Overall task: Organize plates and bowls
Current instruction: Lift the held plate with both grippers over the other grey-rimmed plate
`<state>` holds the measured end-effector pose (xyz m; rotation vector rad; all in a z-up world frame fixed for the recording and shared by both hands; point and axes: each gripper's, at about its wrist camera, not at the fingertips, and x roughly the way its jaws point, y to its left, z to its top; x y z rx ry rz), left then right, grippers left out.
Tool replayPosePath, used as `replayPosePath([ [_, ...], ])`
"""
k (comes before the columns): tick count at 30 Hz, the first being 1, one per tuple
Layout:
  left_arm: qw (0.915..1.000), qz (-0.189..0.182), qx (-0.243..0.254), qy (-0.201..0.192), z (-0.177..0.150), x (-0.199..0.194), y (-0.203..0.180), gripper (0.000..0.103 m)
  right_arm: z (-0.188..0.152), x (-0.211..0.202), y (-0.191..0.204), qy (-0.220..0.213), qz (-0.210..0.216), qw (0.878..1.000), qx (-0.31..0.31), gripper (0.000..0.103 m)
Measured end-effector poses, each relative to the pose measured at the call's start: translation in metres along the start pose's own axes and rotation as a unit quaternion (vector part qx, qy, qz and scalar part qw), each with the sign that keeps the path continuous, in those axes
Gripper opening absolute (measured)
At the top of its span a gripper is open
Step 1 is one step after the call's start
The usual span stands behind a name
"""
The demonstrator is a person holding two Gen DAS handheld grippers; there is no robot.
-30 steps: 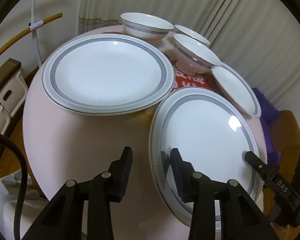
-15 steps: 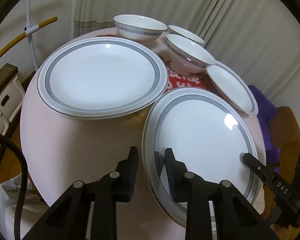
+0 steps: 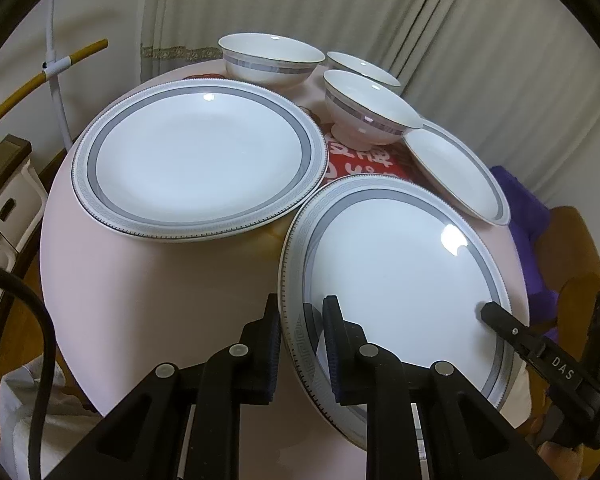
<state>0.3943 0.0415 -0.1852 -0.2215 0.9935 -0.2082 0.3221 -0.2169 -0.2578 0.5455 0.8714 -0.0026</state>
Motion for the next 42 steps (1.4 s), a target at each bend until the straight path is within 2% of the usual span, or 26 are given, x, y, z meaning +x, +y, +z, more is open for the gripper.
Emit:
replayPosePath([
  [19, 0.9989, -0.019, 0.021, -0.038, -0.001, -0.021, -0.004, 0.014, 0.002, -0.015, 0.006, -0.015, 0.001, 1.0, -0.014, 0.014],
  [28, 0.9981, -0.022, 0.016, -0.056, -0.001, -0.039, 0.003, 0.014, 0.005, -0.023, 0.018, -0.026, 0.004, 0.999, -0.025, 0.014],
  [33, 0.9969, -0.016, 0.011, -0.076, 0.002, -0.056, 0.012, 0.014, 0.013, -0.023, 0.034, -0.033, 0.01, 0.999, -0.039, 0.014],
  [42, 0.9952, 0.01, -0.022, -0.095, 0.01, -0.073, 0.054, 0.015, 0.027, 0.002, 0.076, -0.024, 0.031, 0.996, -0.077, 0.014],
])
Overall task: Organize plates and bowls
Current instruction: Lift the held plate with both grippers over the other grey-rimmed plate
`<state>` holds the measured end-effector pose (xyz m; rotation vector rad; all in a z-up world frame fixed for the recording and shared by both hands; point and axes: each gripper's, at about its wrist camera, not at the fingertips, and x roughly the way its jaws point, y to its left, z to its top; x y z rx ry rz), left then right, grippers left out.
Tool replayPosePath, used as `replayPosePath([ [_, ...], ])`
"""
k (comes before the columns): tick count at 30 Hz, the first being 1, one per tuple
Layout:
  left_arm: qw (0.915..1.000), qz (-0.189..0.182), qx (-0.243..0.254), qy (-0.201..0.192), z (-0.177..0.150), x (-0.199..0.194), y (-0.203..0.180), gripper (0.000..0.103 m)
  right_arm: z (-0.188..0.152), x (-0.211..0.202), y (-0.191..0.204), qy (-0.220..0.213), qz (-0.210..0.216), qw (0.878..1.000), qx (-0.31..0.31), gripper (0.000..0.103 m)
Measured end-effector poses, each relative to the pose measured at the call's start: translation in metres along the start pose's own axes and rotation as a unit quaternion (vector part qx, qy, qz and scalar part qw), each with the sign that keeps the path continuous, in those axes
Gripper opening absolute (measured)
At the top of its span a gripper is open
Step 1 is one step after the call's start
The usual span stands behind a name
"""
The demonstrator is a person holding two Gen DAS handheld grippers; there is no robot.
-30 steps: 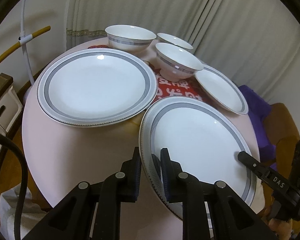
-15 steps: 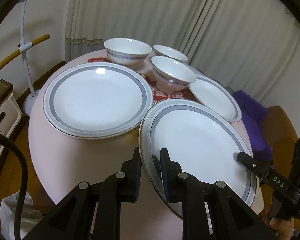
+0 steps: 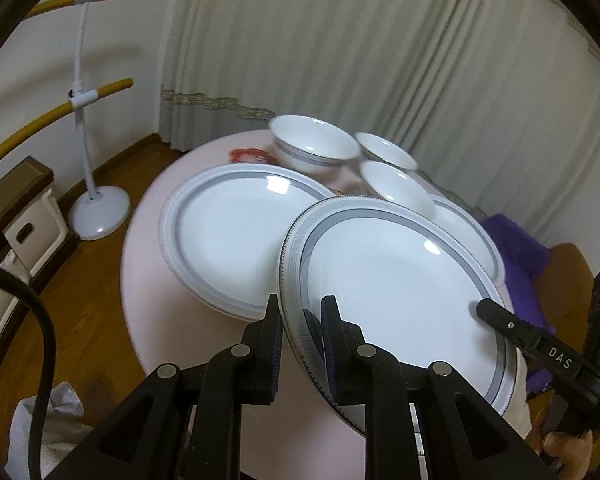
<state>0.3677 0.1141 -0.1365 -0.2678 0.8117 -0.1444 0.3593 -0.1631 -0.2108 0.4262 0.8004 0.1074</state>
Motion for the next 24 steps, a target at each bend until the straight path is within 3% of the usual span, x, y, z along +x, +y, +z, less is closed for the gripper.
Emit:
replayPosePath([
  [10, 0.9991, 0.032, -0.026, 0.0, 0.02, 0.015, 0.043, 0.015, 0.015, 0.058, 0.043, 0.032, 0.021, 0.999, -0.03, 0.014],
  [24, 0.9982, 0.047, -0.036, 0.009, 0.042, 0.059, 0.068, 0.015, 0.024, 0.107, 0.063, 0.054, 0.019, 0.998, -0.039, 0.015],
])
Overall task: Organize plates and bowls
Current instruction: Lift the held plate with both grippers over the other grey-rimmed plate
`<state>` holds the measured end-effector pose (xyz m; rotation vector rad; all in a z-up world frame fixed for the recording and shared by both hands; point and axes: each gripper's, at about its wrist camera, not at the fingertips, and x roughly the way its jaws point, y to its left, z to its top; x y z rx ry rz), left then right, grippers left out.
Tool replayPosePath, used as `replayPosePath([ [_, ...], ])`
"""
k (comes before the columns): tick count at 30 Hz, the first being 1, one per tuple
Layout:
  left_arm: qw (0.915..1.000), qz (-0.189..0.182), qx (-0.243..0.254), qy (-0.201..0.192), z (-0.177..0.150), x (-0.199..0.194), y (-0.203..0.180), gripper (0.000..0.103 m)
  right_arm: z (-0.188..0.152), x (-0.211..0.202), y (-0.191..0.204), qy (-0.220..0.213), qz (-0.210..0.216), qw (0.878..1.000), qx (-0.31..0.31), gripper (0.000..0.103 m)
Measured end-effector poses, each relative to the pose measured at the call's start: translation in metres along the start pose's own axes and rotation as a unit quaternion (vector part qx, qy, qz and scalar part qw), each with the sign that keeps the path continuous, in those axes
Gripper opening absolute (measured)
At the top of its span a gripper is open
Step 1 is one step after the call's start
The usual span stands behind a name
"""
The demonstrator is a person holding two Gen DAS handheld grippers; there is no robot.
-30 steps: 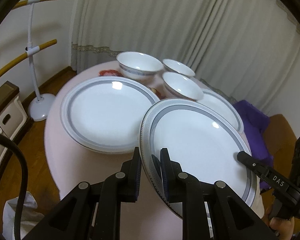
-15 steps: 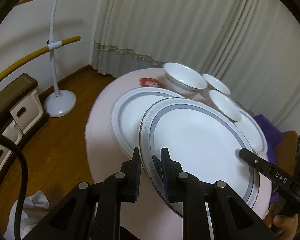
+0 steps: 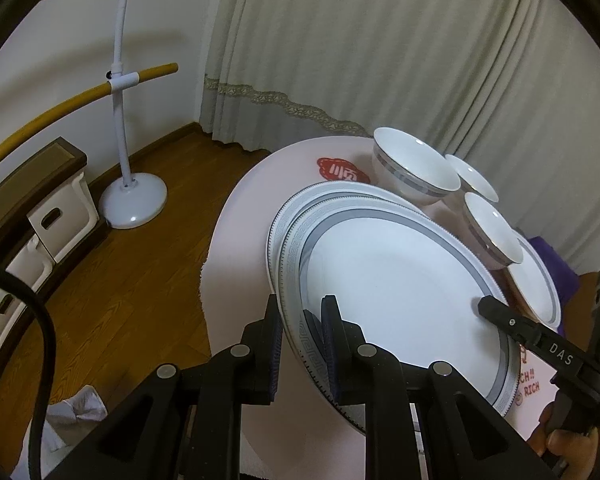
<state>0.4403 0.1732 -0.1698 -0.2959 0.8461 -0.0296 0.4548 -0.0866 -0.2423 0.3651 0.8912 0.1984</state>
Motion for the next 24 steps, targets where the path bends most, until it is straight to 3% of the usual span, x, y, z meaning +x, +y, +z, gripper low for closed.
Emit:
replayPosePath([
  [24, 0.9999, -0.002, 0.0, 0.014, 0.012, 0.027, 0.004, 0.015, 0.007, 0.014, 0.005, 0.01, -0.047, 0.999, 0.002, 0.016],
])
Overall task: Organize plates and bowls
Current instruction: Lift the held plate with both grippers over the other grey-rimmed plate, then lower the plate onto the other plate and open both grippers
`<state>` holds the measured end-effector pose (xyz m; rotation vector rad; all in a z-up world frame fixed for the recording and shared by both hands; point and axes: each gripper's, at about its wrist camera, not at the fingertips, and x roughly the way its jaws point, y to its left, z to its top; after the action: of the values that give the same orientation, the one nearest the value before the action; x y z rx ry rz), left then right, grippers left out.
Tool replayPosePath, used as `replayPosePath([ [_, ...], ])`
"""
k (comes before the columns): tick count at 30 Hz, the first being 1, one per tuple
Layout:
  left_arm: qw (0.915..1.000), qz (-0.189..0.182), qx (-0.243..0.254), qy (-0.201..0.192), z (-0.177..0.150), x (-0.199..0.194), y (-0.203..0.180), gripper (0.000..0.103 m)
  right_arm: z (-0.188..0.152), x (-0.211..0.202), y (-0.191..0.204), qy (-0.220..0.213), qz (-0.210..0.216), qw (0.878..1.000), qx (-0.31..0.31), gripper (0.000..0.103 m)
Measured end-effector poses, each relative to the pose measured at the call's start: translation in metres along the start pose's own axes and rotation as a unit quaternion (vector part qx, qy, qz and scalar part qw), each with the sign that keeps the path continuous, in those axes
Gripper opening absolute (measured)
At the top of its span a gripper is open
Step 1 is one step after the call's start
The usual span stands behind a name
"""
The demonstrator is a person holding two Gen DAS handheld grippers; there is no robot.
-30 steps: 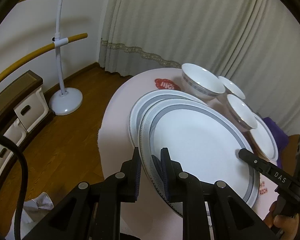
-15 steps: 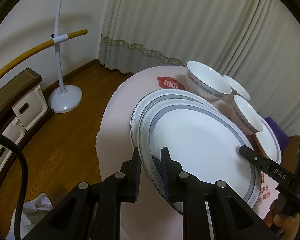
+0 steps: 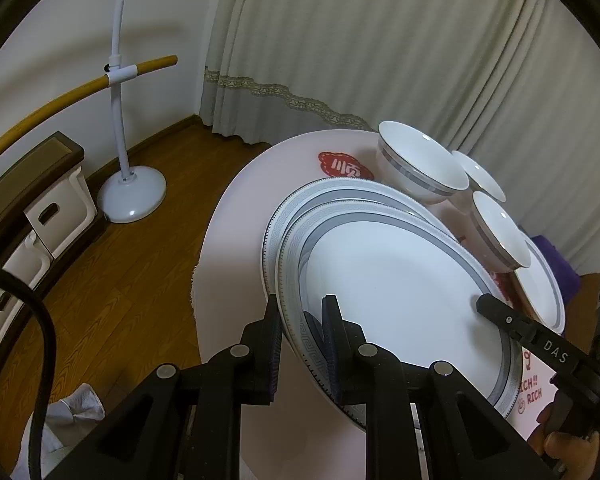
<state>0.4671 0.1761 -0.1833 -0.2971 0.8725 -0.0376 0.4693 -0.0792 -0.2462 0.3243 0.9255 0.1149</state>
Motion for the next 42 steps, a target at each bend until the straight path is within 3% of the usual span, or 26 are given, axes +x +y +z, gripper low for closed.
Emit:
replayPosePath([
  [14, 1.0, 0.001, 0.002, 0.001, 0.001, -0.002, 0.002, 0.016, -0.004, -0.001, 0.013, -0.009, -0.041, 0.999, -0.018, 0.022],
  [22, 1.0, 0.007, 0.001, 0.005, 0.001, -0.002, 0.005, 0.016, -0.013, -0.008, 0.008, 0.005, -0.002, 1.0, 0.012, 0.022],
  [42, 0.9998, 0.018, -0.003, 0.008, -0.002, -0.011, 0.002, 0.016, -0.019, -0.016, 0.013, 0.004, -0.006, 1.0, 0.018, 0.022],
])
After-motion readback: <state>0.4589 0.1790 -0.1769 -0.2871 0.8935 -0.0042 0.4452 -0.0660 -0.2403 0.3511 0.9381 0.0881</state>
